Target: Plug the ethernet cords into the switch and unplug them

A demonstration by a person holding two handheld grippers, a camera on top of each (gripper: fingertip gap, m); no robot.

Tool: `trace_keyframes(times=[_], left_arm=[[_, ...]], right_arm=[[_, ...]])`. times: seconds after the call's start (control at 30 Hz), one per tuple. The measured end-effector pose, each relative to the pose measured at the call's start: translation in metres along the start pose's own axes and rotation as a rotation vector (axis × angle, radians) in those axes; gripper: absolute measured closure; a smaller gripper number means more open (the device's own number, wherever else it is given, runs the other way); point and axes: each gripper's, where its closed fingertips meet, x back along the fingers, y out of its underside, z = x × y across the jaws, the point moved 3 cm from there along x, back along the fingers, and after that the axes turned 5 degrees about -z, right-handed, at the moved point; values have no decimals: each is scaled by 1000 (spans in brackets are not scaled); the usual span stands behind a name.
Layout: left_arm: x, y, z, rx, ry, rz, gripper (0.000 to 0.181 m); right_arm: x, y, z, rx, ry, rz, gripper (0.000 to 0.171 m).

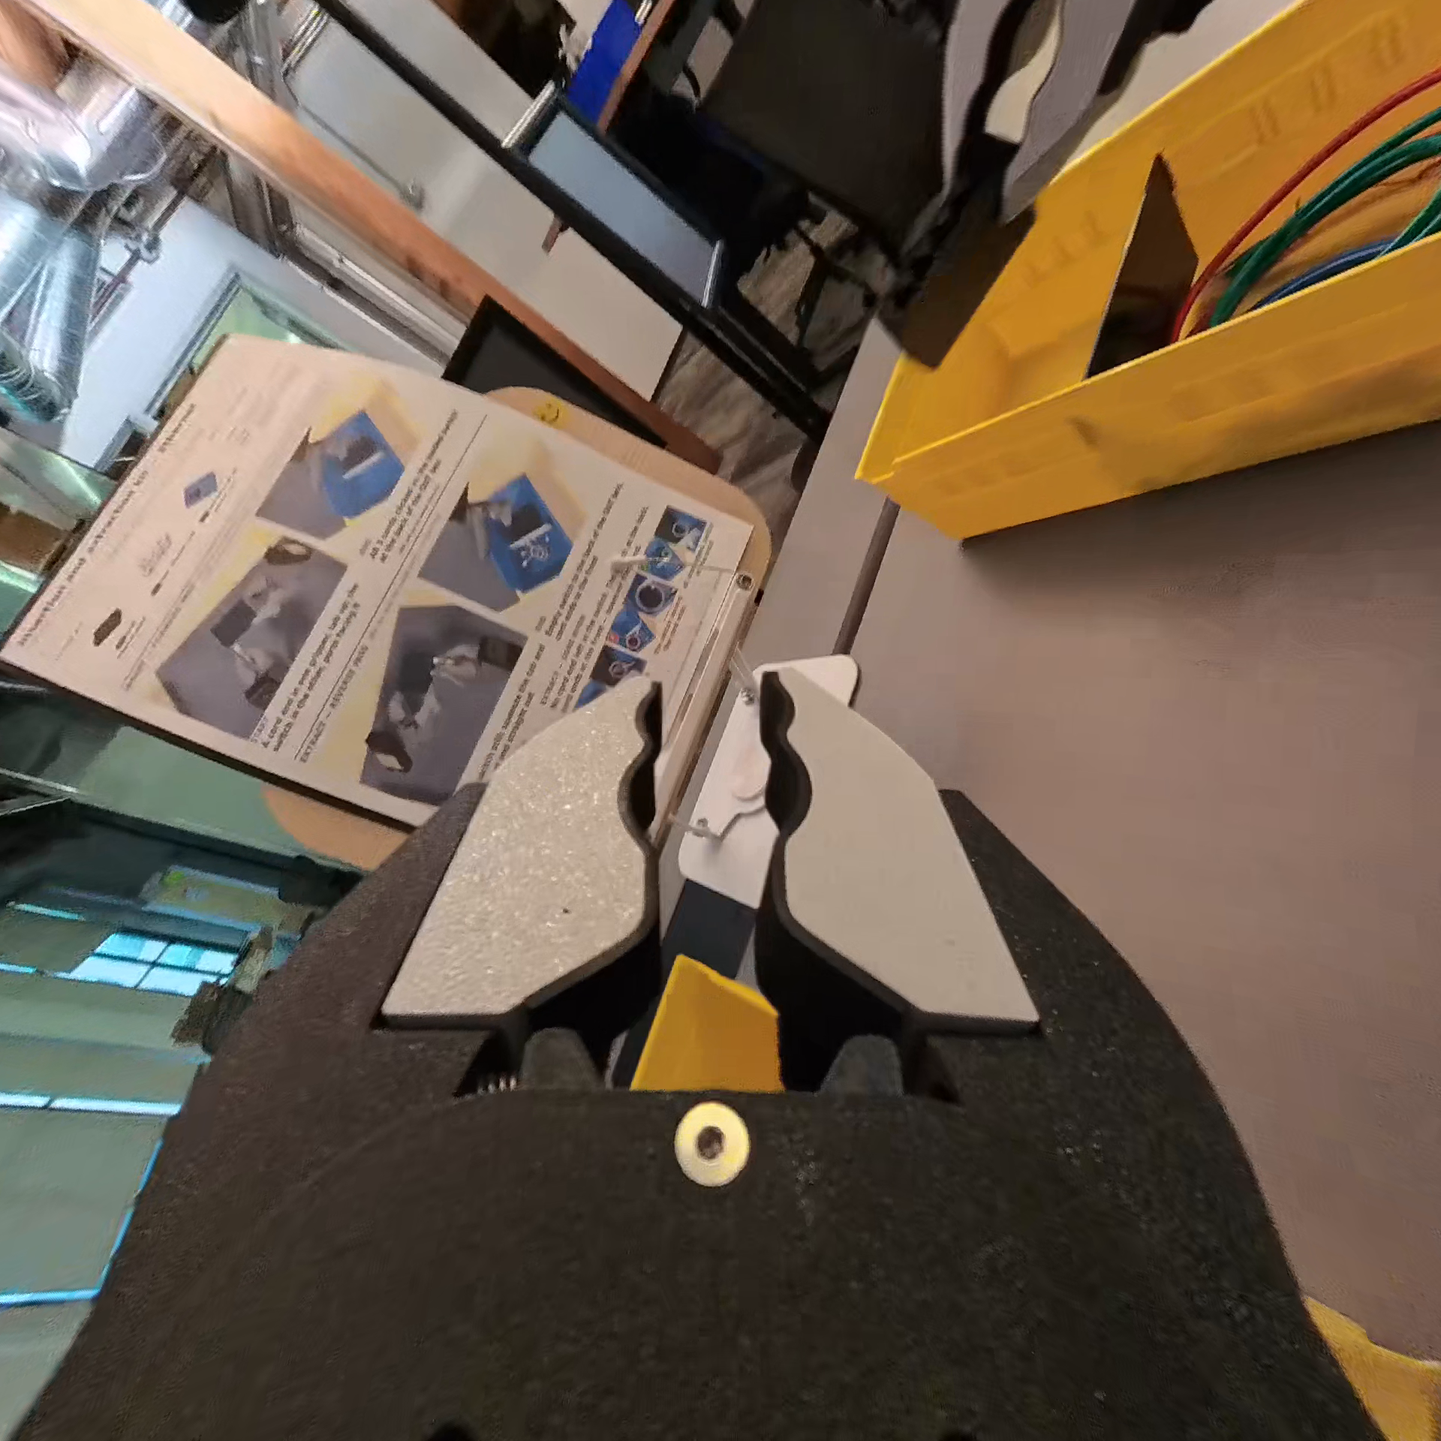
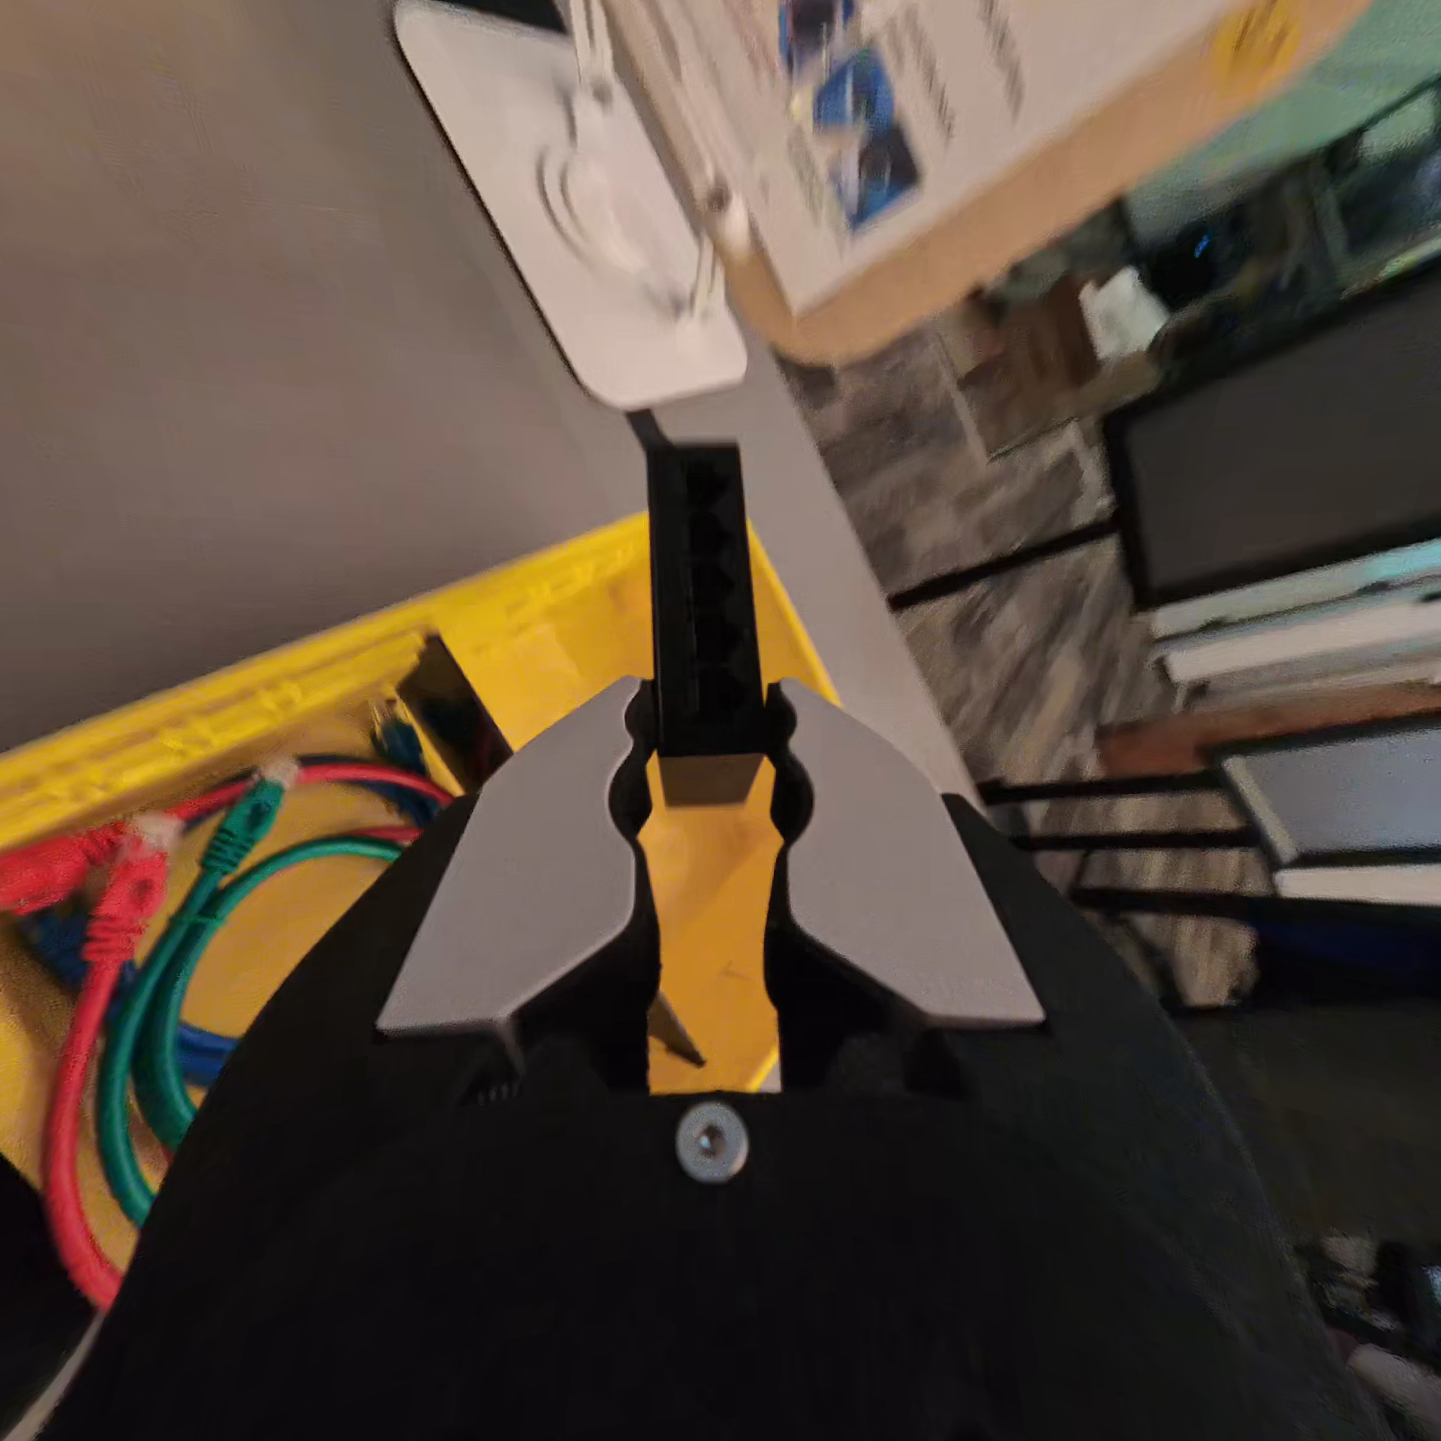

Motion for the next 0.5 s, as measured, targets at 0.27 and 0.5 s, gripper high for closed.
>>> trace_keyframes(times=[0.27,0.5], left_arm=[[-7,7,5,-22,19,-51,157],[-5,16,-5,16,-11,-94,160]], right_arm=[[-68,51,7,-34,-234,-177,143],[-108,102,14,190,-157,-687,143]])
